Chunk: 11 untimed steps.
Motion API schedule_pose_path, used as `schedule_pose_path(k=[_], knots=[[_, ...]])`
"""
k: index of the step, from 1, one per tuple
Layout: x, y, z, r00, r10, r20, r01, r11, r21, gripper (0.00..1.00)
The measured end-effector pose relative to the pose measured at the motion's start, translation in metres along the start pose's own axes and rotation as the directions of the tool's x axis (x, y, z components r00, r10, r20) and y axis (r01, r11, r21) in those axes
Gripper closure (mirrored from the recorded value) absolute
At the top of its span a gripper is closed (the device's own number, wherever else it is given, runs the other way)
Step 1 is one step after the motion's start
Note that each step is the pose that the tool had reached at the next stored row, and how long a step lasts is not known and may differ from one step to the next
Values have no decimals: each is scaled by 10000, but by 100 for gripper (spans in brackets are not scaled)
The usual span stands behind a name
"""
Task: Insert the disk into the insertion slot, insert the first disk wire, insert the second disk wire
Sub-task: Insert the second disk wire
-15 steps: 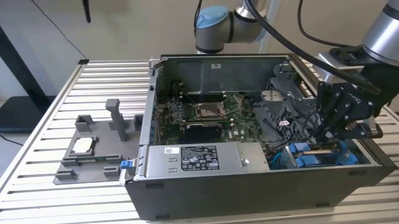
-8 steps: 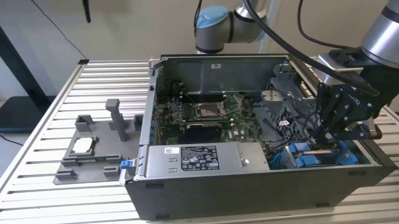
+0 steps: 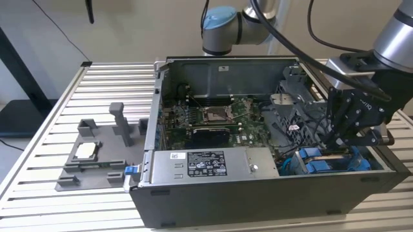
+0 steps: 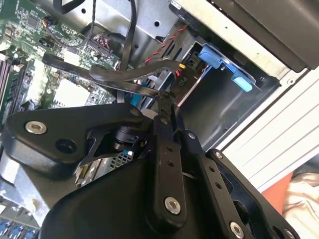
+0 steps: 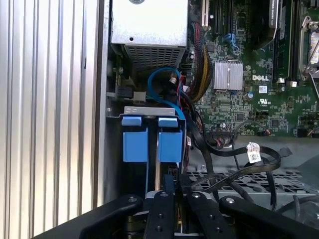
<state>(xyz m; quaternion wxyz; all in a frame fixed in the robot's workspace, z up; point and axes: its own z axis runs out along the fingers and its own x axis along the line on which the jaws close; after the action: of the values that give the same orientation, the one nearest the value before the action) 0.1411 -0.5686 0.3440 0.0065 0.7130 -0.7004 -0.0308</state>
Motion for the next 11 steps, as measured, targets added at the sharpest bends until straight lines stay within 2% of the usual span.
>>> schedule_pose_path(k=[11], knots=[[1, -7, 15, 10000, 5, 0, -5, 10000, 0, 84]])
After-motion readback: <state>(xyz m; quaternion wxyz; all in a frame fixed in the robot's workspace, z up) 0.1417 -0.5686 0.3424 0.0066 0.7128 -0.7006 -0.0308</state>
